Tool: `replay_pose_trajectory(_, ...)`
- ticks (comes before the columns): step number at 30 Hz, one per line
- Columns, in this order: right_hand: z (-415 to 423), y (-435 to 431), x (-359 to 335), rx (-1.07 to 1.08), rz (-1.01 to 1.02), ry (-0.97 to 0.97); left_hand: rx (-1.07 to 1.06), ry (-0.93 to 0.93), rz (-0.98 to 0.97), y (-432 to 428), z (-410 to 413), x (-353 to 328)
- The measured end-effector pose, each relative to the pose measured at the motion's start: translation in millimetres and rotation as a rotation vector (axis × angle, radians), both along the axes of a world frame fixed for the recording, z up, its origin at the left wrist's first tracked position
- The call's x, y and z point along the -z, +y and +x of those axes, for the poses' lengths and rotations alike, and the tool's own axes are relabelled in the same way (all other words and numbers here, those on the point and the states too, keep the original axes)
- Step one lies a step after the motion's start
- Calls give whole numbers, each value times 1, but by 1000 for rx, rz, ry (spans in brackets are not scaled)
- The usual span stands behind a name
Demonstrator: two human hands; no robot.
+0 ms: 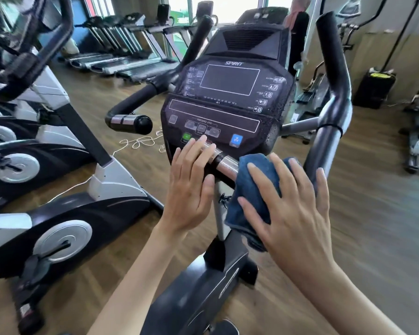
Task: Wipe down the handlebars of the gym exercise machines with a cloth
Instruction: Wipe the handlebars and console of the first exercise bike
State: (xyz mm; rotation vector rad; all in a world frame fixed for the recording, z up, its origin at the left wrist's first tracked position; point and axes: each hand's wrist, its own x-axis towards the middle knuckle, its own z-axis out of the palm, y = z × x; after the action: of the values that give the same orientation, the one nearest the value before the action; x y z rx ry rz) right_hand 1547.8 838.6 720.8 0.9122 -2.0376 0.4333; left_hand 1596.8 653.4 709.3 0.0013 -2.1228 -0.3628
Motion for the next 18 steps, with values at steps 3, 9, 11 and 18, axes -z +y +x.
replay_pose_trajectory(3, -4, -16, 8, 9, -87, 105, 2, 12, 129, -5, 2, 0)
replay_pose_trajectory(9, -1, -39, 9, 137, -123, 211, 134, -15, 286, -7, 0, 0)
replay_pose_trajectory(11, 3, -54, 6, 199, -108, 234, 170, 24, 357, -8, 1, -2)
replay_pose_trajectory(18, 3, -115, -20, 208, -65, 200, 371, 129, 808, -11, 1, -5)
